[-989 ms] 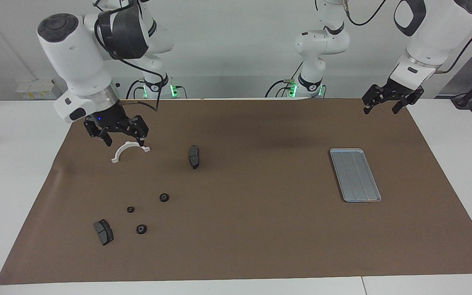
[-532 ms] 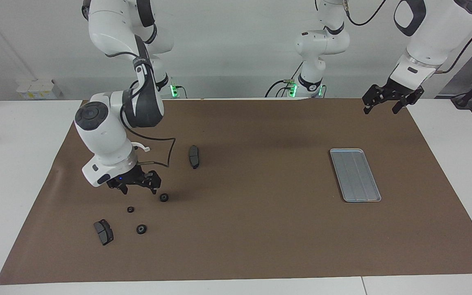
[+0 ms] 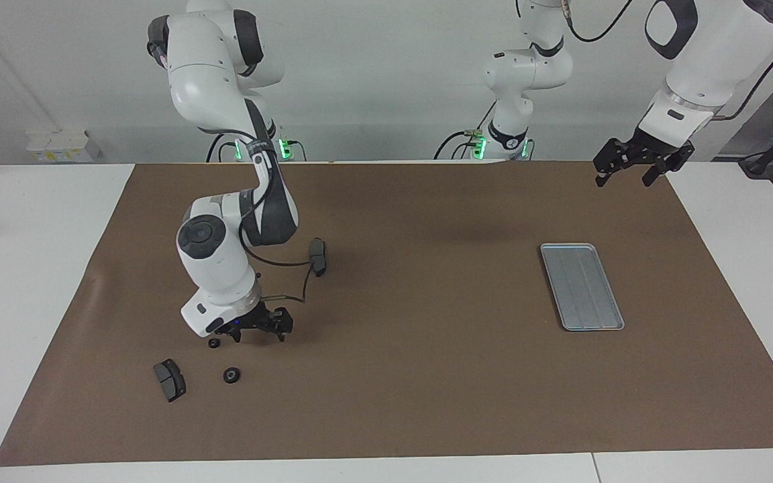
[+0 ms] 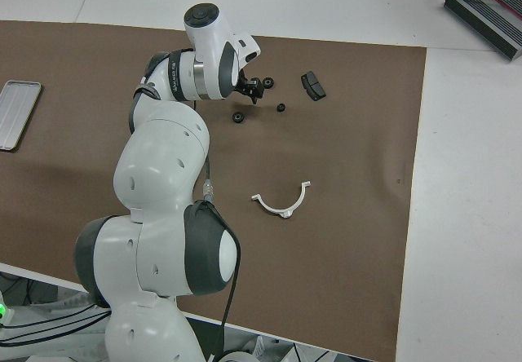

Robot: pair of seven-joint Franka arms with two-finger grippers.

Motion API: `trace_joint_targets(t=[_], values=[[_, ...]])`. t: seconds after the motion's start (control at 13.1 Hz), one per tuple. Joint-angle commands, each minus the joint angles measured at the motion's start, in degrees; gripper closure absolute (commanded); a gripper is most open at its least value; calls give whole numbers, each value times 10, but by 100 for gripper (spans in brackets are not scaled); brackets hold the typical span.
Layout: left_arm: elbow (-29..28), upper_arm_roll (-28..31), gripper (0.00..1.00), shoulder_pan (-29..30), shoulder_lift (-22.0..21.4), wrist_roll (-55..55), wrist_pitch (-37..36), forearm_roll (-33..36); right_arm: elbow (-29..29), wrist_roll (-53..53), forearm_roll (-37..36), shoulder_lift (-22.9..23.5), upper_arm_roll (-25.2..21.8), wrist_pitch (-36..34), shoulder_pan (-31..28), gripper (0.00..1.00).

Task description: Pick bearing gear from pile to tray

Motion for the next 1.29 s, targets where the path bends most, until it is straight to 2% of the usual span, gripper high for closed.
trace_joint_targets(t=[0.0,0.38,0.61,0.84,1.06,1.22], values=[[-11,-5,0,5,-12,-2,-5,10,-55,44,-1,-31,4,4,3,13],[-11,-5,0,5,-12,-2,-5,10,-57,49,-2,-37,4,-29,8,35],[-11,-5,0,6,-12,-2,-5,10,-58,49,-3,-38,4,-32,7,56],[-11,-5,0,5,-12,-2,-5,10,-58,49,-4,-38,4,-32,7,69],[-11,-5,0,5,-12,-2,-5,10,-53,49,-4,-38,4,-32,7,97],[-11,-5,0,5,-12,-2,-5,10,-35,47,-6,-38,5,-32,10,100]])
